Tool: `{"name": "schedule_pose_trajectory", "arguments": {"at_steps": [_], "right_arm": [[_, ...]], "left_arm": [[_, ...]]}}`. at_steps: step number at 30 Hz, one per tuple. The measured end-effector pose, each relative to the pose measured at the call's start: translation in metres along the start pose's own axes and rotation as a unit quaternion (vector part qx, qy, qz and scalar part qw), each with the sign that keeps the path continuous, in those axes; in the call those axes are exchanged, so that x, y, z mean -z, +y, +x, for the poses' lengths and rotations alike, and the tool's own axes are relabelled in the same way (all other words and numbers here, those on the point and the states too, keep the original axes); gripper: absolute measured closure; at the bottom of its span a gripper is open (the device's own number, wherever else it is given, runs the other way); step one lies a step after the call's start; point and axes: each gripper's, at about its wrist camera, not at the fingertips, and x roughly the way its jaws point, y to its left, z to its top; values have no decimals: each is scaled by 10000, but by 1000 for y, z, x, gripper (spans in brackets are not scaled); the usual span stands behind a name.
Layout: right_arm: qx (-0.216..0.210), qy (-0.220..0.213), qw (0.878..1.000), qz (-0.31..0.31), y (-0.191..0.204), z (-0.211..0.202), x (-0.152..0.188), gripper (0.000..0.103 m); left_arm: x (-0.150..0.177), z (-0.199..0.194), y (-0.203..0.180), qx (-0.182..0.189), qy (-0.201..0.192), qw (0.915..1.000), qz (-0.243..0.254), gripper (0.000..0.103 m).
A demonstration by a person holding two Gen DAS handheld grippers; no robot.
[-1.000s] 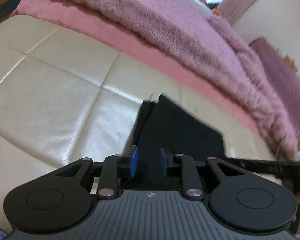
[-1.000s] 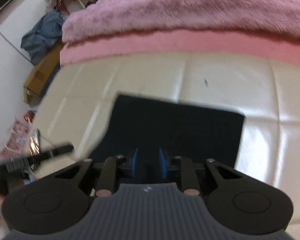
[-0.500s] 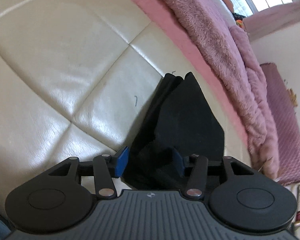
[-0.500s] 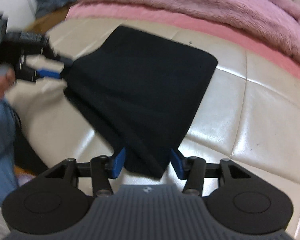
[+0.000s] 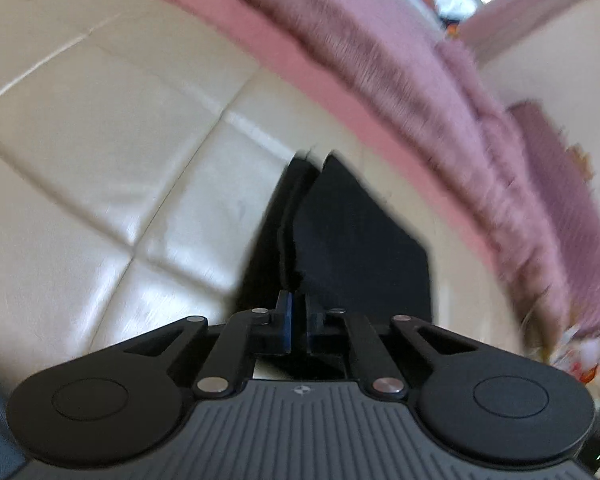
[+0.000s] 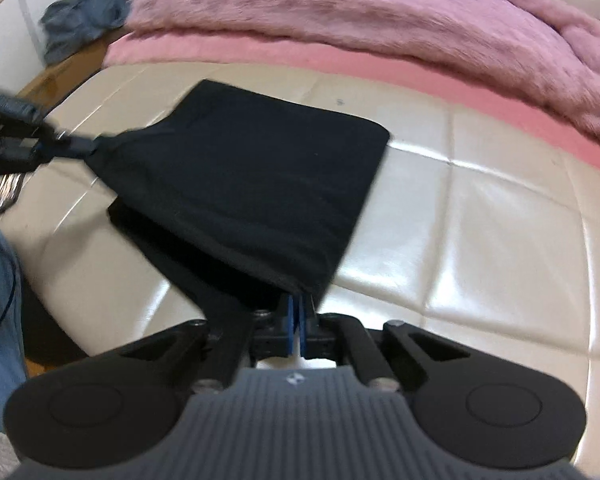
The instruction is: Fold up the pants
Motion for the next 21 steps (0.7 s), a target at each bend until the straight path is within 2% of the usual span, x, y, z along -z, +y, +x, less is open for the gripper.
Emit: {"name": "schedule_pose_trajectory", "arguments": {"at_steps": [2,6,11,12,14,15,17,18,19,21], "right_arm": [[27,119,9998,159,-3,8,6,103],[-84,294,9988,383,-4,29,19,103],[-153,308,9983,460,-10,37,22,103],[-146,335,9983,463,-11,37,21,102],[-176,364,9980,484,-14,30,20,90],[-195,339,9979,514,-17,27,19,86],[-300,221,9972,655,-24,18,16,79],[-344,147,9965,745,-28,14,14,78],[-384,71,9956,847,-33,10,12,72],[-449,-108,9933,1061,-43,8,5,66]], "left_arm": [[8,12,6,-211,200,9996,-65,98],[13,25,12,-433,196,9989,-2,98],[12,28,5,-767,305,9960,343,93],[10,25,3,-825,294,9953,414,89],[5,15,-1,-876,153,9945,559,87],[3,9,-3,-858,57,9942,642,84],[-3,3,-4,-714,-100,9945,763,71],[-6,2,-6,-596,-187,9947,811,58],[-9,2,-7,-509,-258,9947,852,51],[-16,7,-13,-416,-378,9940,939,46]]}}
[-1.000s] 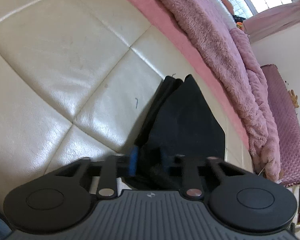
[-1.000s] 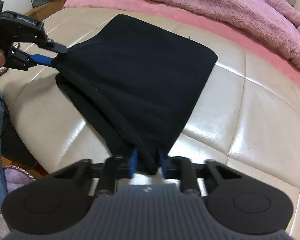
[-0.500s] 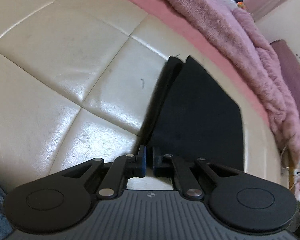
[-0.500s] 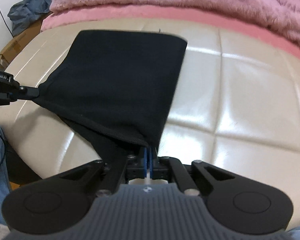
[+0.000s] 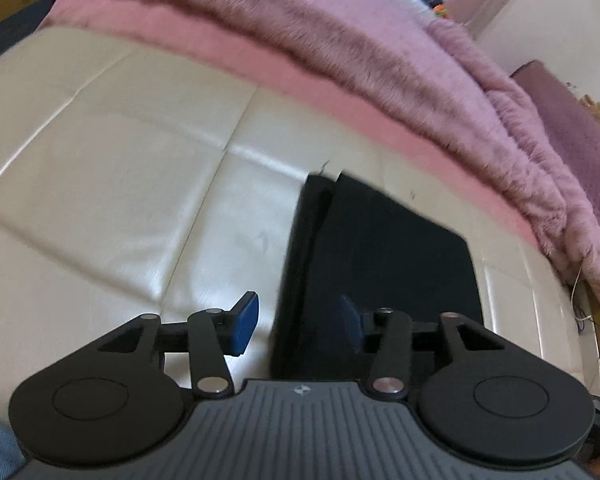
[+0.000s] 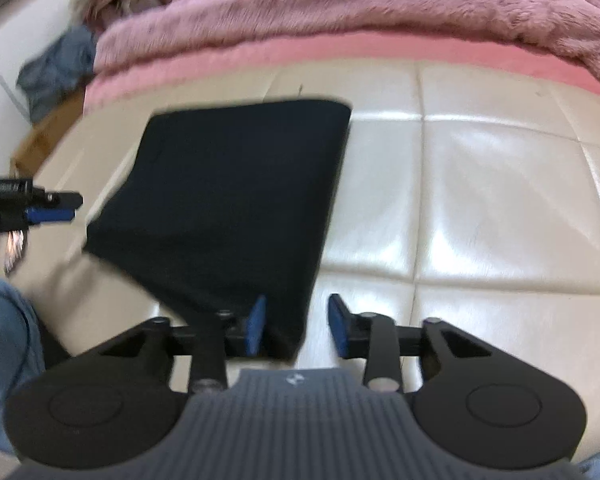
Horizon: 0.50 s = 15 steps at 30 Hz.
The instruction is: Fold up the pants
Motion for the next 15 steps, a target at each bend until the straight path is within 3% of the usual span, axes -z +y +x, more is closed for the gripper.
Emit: {"name": "schedule_pose_trajectory", "arguments": {"at_steps": [3,10,15], "right_arm": [[-104,-173,9994,294,-10,3,-12,63],[-397,-394,9940,936,-25,25,-39,58],[-549,-371,9910,1162,-34,49,-54,56]], "left_arm": [[-9,16,-5,139,-53,9999,76,35],[-26,55,-6,59,5,9999,92,31],[-34,80,6,235,188,9995,-81,29]]}}
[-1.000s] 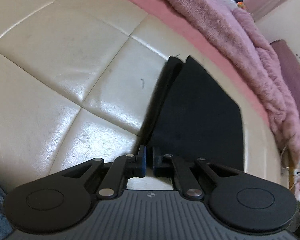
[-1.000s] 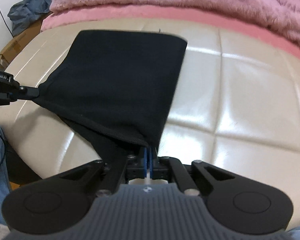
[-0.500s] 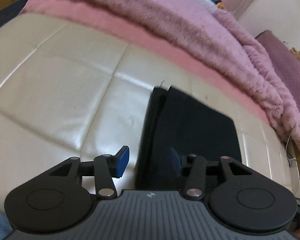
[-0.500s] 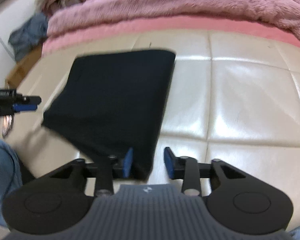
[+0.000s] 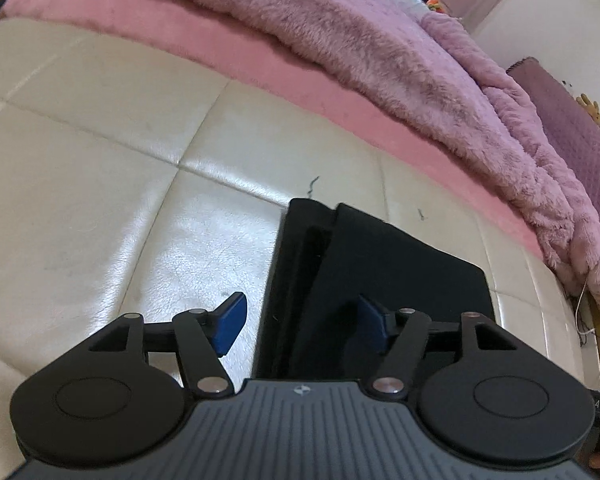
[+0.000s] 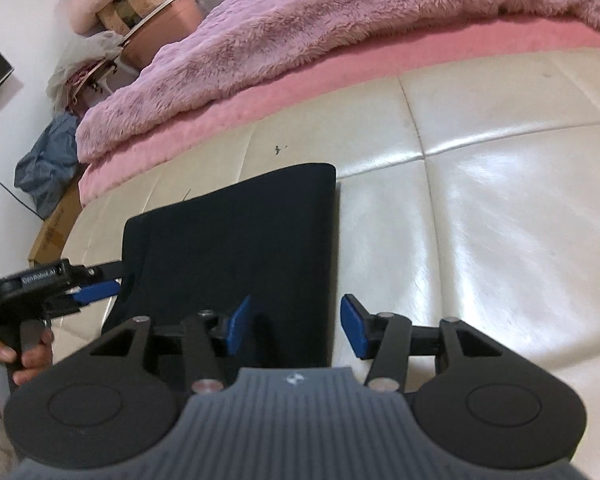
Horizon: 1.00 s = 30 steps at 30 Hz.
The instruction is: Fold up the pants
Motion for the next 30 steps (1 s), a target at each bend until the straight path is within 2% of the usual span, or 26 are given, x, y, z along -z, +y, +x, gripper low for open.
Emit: {"name": "schedule_pose_trajectory", "arguments": {"at_steps": [6,13,15,16,17,20,22,30], "right_arm": [[-324,104,9990,295,-16,29,-14,58],[-967,100,9916,854,-39,54,-22,62],[-1154,103,9885,972,-46,58,-22,65],[-1234,109,9865,1067,-51,60,-23,71],[-1318,116,9842,1176,-56,62,-22,75],[-1539,130,9778,1419,-67,65,-21,79],[-1556,140,9781,1376,-66,66,-21,80],[-1168,206,9880,989,-47,63,-28,87]], "left_arm": [[-7,19,17,528,73,9978,-394,29],[-13,35,16,773,-42,9967,-227,28],[-14,38,17,842,-65,9962,-230,33],[-14,39,17,868,-69,9959,-232,39],[-13,38,18,886,-75,9958,-233,40],[-14,39,12,737,-64,9971,-155,47],[-15,39,7,655,-31,9978,-112,58],[-17,36,-12,255,35,9996,127,69]]}}
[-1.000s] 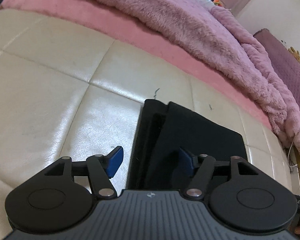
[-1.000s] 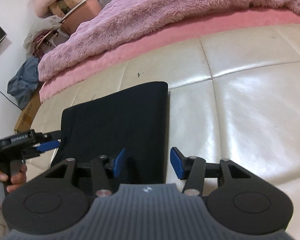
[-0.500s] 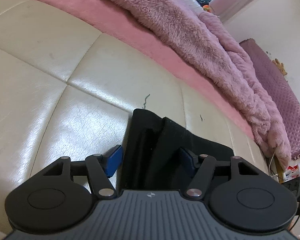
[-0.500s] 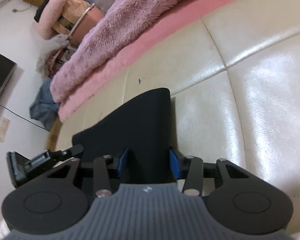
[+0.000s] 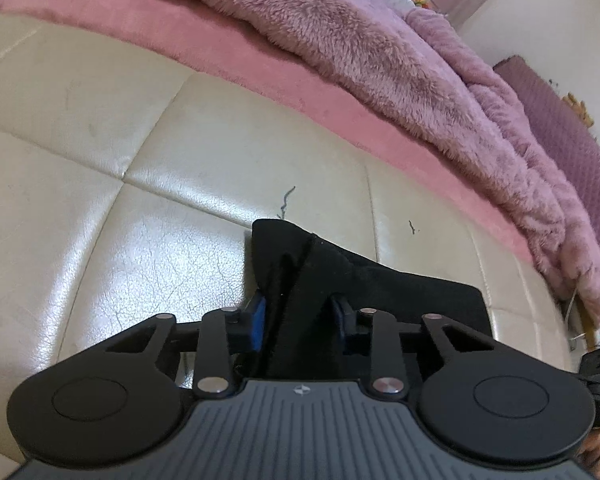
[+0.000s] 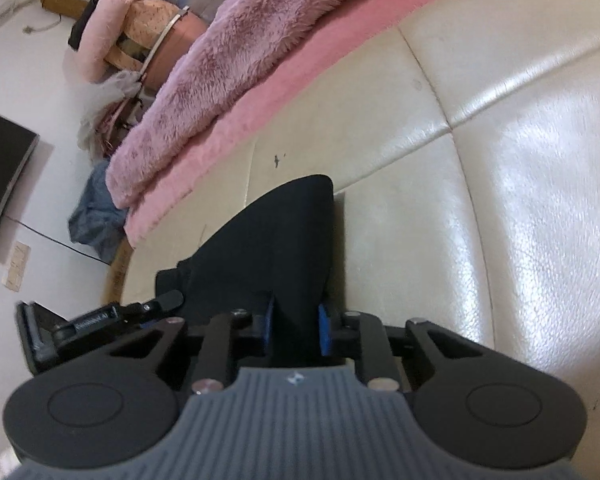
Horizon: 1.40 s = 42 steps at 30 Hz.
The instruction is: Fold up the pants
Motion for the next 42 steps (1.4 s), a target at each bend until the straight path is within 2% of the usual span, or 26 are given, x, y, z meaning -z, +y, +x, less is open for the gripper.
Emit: {"name": "schedule_pose_trajectory", "arguments": {"at_steps": [5,11,17,22,28,33,42], "right_arm": [[217,10,9995,-224,16,-2,-2,91],[110,-15,9993,-347,37,-4,-5,91],[-190,60,9978,-630,82,17,-12,91],[-370,157,9955,-857,119,51,-28,91],[-289,156,9947,-974,137,82,-56,91],[-36,176,9954,-946,123,100,-80,91],[246,228,9960,-831,91,124,-96,91]], "left_arm": [[-2,-8,-5,-94,-44,9999,91,74],[-13,-34,1,-63,-335,9993,142,77],[-44,-72,25,-205,-693,9971,246,77],[-77,-80,44,-422,-797,9953,365,77],[-108,-54,55,-346,-729,9960,392,78],[-118,-20,57,-219,-648,9970,374,78],[-121,24,69,-353,-508,9973,391,75]]}}
